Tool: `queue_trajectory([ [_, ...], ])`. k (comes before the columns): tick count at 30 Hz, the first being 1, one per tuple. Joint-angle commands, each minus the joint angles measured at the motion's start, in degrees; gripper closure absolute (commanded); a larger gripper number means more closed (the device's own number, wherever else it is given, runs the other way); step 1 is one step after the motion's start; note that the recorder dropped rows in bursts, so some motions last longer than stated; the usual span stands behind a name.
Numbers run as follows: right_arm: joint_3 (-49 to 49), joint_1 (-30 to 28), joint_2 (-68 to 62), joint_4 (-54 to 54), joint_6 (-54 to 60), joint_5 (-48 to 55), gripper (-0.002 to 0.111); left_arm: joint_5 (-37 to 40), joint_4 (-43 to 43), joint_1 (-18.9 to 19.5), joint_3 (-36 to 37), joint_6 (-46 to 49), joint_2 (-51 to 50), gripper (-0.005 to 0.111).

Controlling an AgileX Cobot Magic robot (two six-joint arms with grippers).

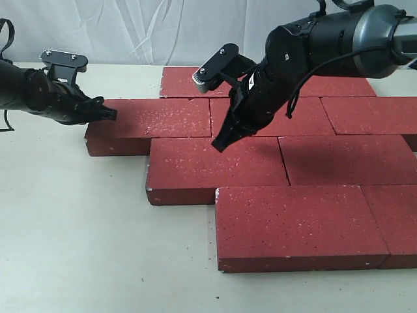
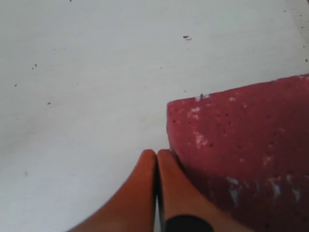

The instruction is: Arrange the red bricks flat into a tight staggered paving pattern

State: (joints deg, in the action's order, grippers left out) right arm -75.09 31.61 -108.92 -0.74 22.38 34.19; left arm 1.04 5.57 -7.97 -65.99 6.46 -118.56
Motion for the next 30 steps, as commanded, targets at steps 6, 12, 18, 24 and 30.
queue_trajectory([
  [6, 0.42, -0.28, 0.67, -0.09, 0.09, -0.71, 0.109, -0.04, 0.12, -1.36, -0.32, -0.3, -0.03, 0.107],
  [12, 0.42, -0.28, 0.67, -0.09, 0.09, -0.71, 0.109, -0.05, -1.09, -0.98, -0.32, -0.3, -0.03, 0.107],
  [18, 0.42, -0.28, 0.67, -0.09, 0.09, -0.71, 0.109, -1.48, -1.36, 1.07, -0.32, -0.3, -0.03, 0.107],
  [24, 0.42, -0.28, 0.67, -0.09, -0.03, -0.68, 0.109, -1.69, -1.36, 2.74, -0.32, -0.3, 0.09, 0.107],
  [30, 0.42, -0.28, 0.67, -0.85, -0.03, -1.92, 0.109, 1.87, -1.36, 3.25, -0.32, -0.3, 4.05, 0.107],
])
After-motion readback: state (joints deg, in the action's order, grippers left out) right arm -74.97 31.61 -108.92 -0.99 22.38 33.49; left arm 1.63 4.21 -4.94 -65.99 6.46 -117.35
